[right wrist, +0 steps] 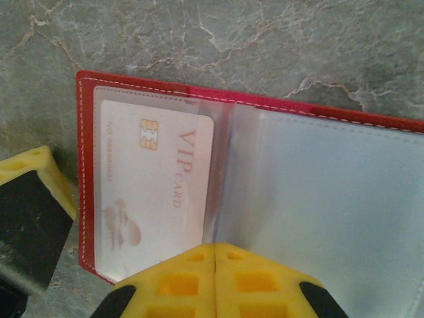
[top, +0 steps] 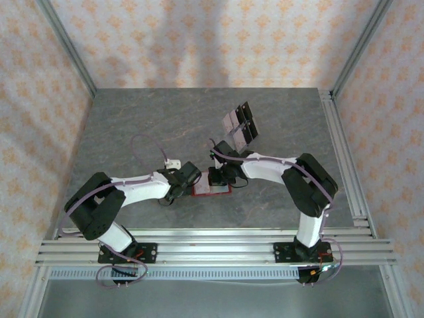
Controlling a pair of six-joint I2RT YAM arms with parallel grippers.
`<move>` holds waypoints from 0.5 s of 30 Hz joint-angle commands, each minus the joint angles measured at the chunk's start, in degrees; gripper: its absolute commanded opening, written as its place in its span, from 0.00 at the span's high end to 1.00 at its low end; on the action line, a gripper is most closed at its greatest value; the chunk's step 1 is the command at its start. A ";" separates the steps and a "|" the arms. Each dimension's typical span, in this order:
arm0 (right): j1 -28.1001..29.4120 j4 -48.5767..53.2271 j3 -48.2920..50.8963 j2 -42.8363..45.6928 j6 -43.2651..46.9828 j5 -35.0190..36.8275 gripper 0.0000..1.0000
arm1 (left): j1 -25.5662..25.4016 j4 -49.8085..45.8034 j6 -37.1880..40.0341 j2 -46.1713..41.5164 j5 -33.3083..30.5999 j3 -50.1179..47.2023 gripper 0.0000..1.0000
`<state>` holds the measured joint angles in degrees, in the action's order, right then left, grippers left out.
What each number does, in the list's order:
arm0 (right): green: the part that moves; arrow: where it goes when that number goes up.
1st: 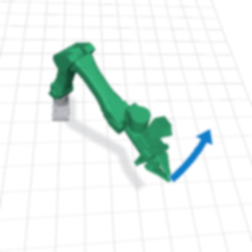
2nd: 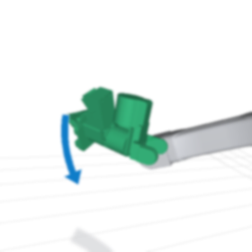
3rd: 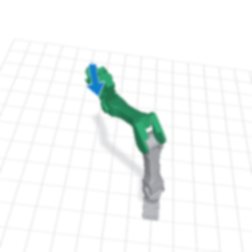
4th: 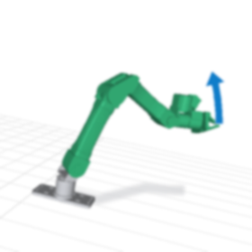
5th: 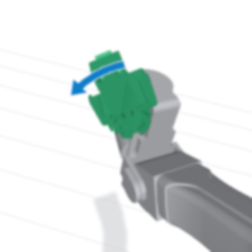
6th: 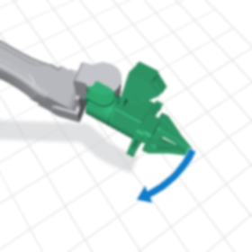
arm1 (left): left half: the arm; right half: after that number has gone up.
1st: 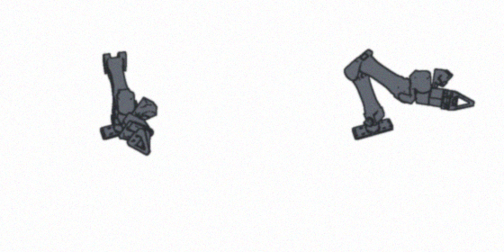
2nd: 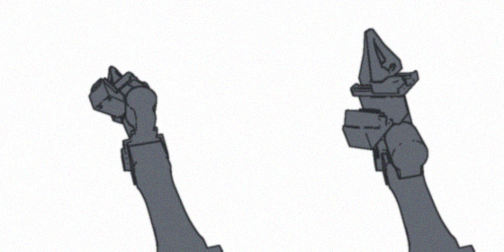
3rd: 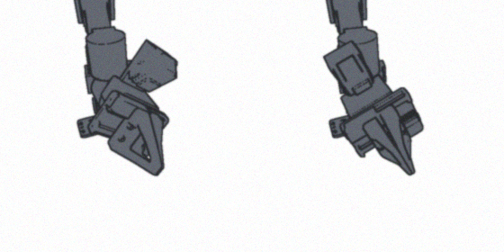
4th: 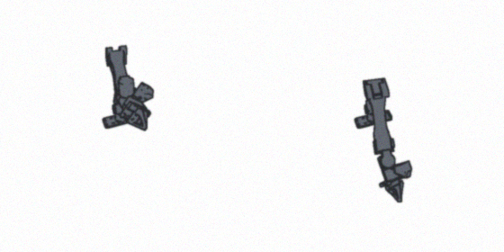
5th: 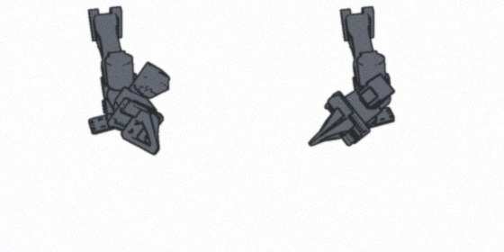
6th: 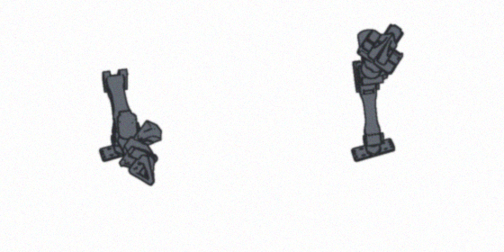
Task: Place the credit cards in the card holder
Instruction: Insert the credit card into the card slot.
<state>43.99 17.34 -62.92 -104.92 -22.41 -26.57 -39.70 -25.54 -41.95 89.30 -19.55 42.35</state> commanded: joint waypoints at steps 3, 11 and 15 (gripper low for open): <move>0.57 0.77 -2.16 -1.76 0.31 -0.18 0.94 | 0.50 1.43 0.29 2.11 -0.25 -0.67 0.00; 1.49 1.09 -3.67 -3.37 0.36 -0.80 0.94 | 0.50 2.12 0.21 2.72 -0.07 -1.04 0.00; 1.71 0.95 -4.24 -4.25 0.27 -1.26 0.94 | 0.51 2.42 0.12 2.90 0.12 -1.22 0.00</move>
<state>45.12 17.39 -65.73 -108.14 -22.41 -27.31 -39.70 -25.21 -41.95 89.54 -19.53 42.33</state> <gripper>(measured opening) 0.060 0.996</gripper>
